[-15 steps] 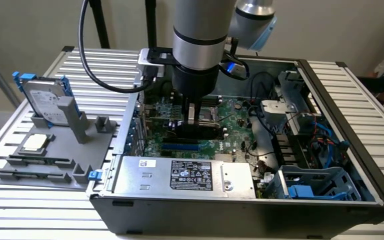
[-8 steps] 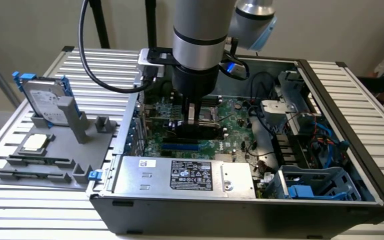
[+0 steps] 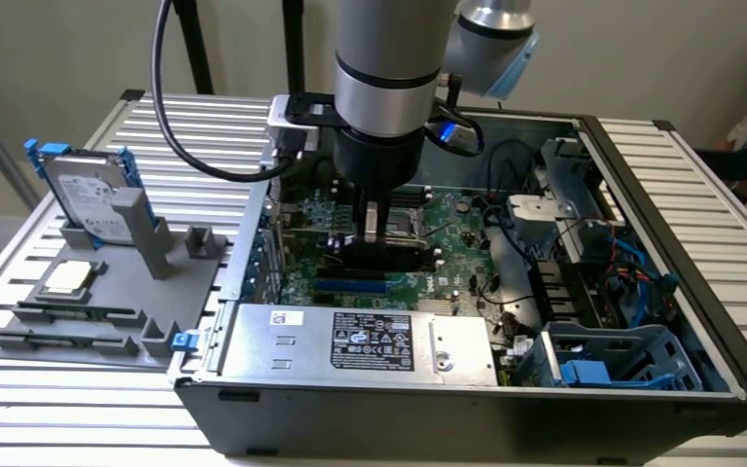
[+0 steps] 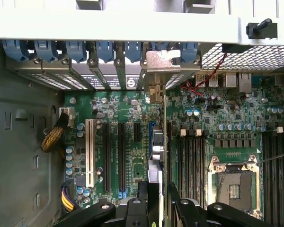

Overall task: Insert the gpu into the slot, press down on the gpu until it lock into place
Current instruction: 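Insert the gpu into the slot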

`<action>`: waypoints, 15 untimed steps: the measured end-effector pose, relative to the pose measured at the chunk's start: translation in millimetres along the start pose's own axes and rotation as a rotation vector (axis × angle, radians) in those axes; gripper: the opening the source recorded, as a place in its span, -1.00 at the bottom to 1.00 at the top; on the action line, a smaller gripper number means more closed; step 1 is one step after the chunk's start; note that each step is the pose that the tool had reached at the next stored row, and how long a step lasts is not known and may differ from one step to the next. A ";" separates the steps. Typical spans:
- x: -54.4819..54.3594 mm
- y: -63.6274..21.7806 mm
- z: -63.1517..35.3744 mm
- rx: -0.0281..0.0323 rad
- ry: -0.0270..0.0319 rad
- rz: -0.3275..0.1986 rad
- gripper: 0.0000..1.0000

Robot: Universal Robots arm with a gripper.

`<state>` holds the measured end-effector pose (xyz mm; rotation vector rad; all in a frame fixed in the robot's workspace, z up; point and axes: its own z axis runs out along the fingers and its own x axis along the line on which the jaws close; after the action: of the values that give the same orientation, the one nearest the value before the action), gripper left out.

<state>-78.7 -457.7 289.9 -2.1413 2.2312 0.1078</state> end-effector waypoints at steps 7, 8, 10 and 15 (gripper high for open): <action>0.2 1.2 1.6 0.0002 0.0001 0.003 -0.47; 0.2 1.2 1.7 0.0002 0.0002 0.004 -0.47; 0.2 1.2 1.9 0.0002 0.0001 0.004 -0.47; 0.2 1.2 2.0 0.0003 0.0000 0.004 -0.47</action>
<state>-80.0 -457.7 287.9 -2.1369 2.2354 0.1076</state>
